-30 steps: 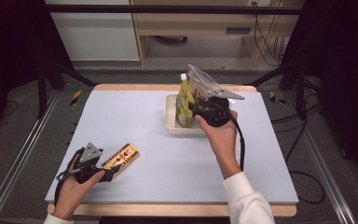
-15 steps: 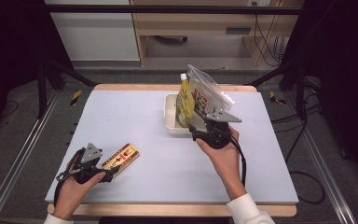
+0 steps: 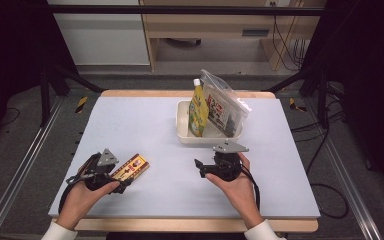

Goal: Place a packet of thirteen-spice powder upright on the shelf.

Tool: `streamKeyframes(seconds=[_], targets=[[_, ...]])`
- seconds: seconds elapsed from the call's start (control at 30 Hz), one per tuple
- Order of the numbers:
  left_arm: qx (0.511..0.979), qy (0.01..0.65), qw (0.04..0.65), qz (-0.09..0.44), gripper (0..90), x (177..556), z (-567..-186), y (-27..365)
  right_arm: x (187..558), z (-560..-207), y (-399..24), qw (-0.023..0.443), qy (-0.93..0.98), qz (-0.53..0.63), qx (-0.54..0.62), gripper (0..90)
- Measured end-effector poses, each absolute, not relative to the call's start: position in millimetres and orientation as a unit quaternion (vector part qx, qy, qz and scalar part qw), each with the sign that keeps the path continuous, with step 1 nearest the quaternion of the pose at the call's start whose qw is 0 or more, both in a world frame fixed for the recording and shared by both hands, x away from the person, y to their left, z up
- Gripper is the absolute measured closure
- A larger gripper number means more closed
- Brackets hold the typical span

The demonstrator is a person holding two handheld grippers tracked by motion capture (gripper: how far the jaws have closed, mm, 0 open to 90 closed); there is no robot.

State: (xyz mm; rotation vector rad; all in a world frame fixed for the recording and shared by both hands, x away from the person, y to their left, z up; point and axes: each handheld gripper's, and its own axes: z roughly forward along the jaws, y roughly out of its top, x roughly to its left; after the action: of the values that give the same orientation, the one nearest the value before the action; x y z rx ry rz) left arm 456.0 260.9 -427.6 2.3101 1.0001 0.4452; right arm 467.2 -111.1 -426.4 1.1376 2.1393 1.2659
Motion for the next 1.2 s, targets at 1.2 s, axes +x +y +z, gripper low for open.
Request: streamKeyframes(seconds=[1.2], targets=[[0.935,0.340,0.069,0.077,30.5,494,-439,236,469,-441,-129,0.217,0.785,0.406,0.414,12.8]])
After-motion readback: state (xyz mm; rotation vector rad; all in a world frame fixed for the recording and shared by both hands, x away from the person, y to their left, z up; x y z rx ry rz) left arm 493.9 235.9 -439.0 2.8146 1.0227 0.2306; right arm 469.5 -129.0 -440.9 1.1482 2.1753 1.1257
